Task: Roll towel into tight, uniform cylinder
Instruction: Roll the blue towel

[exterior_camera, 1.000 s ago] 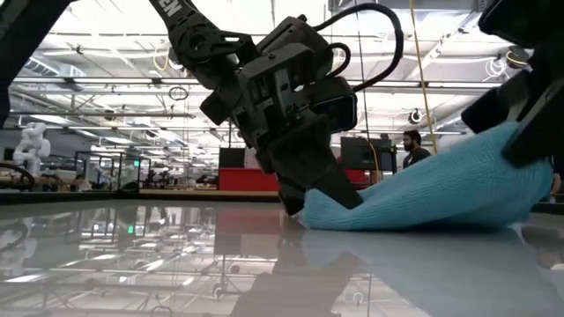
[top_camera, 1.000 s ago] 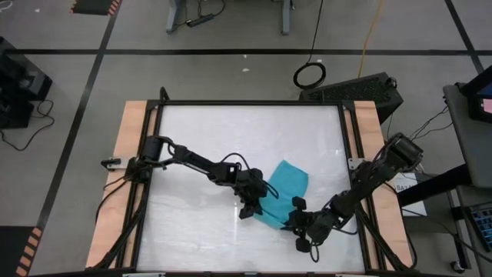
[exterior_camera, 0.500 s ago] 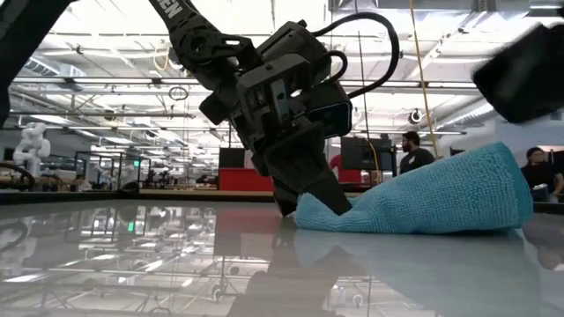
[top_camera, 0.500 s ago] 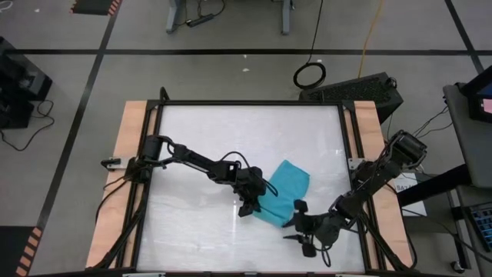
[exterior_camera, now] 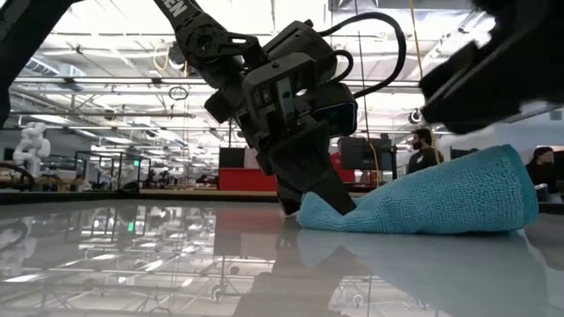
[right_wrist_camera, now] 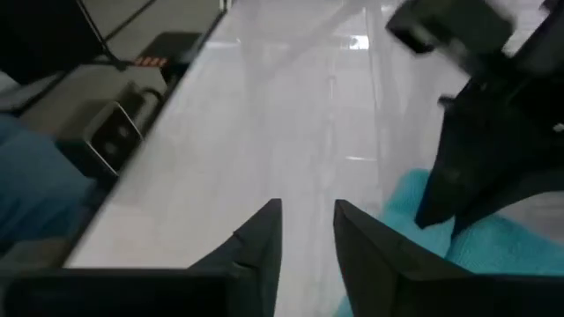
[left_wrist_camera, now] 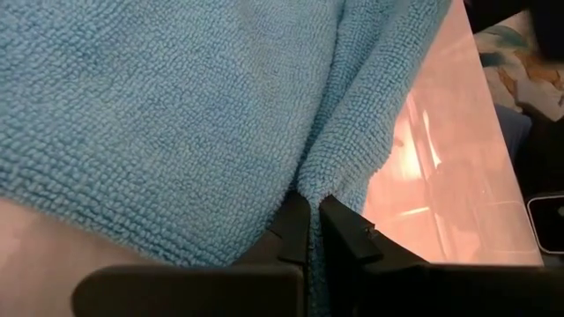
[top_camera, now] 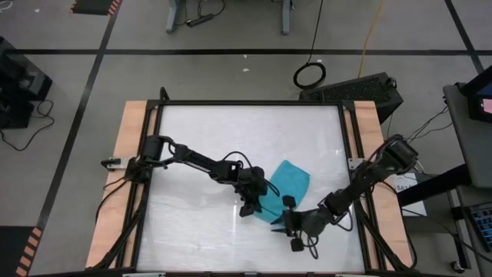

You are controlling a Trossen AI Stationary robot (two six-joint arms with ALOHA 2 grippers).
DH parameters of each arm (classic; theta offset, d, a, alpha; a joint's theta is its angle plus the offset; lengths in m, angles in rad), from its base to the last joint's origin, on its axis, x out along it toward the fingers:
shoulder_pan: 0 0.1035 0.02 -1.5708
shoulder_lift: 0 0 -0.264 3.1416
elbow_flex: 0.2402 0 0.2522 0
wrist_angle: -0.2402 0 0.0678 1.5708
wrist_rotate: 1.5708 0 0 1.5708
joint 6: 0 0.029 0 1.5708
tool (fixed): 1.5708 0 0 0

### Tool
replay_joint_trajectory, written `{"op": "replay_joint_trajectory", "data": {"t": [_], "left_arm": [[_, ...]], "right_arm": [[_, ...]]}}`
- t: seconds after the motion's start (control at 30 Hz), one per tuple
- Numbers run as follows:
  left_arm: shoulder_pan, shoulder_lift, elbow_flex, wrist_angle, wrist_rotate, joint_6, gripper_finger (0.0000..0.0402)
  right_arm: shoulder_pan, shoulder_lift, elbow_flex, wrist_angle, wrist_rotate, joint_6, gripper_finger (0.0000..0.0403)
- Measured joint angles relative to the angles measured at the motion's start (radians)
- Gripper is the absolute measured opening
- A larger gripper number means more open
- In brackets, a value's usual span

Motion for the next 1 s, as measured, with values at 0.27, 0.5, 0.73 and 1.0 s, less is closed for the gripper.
{"op": "replay_joint_trajectory", "data": {"t": [0.27,0.5,0.73,1.0], "left_arm": [[0.0,0.0,0.006,-0.017,0.0,0.015,0.0024],[-0.001,-0.001,0.007,-0.022,0.0,0.053,0.0037],[-0.013,-0.035,0.005,-0.048,-0.009,0.177,0.0092],[-0.089,-0.154,0.006,-0.069,-0.225,0.41,0.0185]], "right_arm": [[-0.031,0.062,0.0,-0.011,-0.003,-0.02,0.0032],[-0.049,0.081,0.0,-0.147,-0.003,0.073,0.0003],[-0.05,0.083,0.003,-0.195,0.001,0.144,0.0001],[-0.05,0.083,0.003,-0.232,-0.022,0.148,0.0]]}}
